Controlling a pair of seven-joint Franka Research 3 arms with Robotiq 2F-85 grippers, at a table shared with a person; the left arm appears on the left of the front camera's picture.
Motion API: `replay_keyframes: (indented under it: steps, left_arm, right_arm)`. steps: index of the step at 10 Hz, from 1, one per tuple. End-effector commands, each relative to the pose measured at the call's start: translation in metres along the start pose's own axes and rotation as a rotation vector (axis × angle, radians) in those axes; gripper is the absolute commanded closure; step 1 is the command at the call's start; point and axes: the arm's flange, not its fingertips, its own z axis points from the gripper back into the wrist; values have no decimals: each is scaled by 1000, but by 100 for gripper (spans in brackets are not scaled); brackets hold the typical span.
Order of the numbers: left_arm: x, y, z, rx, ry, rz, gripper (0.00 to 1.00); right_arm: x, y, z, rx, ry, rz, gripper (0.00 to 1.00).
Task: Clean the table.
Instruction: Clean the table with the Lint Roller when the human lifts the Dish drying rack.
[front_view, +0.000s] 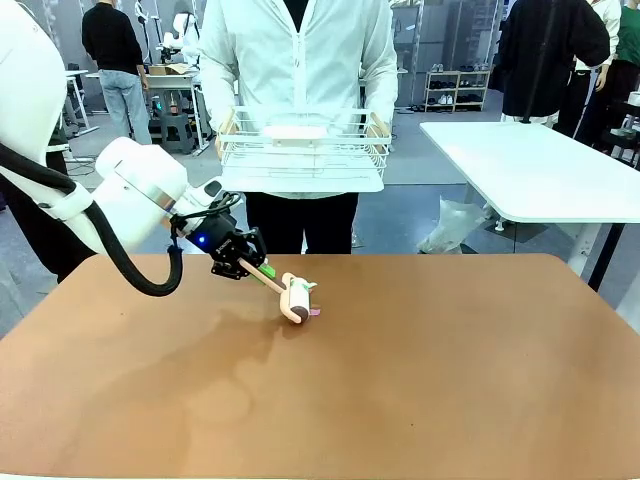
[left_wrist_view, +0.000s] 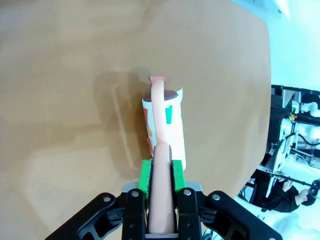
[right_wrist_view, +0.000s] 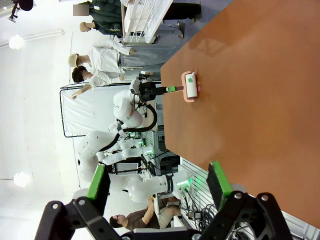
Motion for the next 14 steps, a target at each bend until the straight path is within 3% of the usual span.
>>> replay_keyframes:
  steps: [1, 10, 14]
  left_arm:
    - [-30, 21, -47, 80, 134, -23, 79]
    - [-31, 2, -89, 81, 176, -27, 79]
    - [-25, -23, -81, 52, 168, -23, 79]
  right_arm:
    - [-2, 2, 2, 1, 0, 3, 0]
    - [-2, 2, 2, 1, 0, 3, 0]
    - [-2, 2, 2, 1, 0, 3, 0]
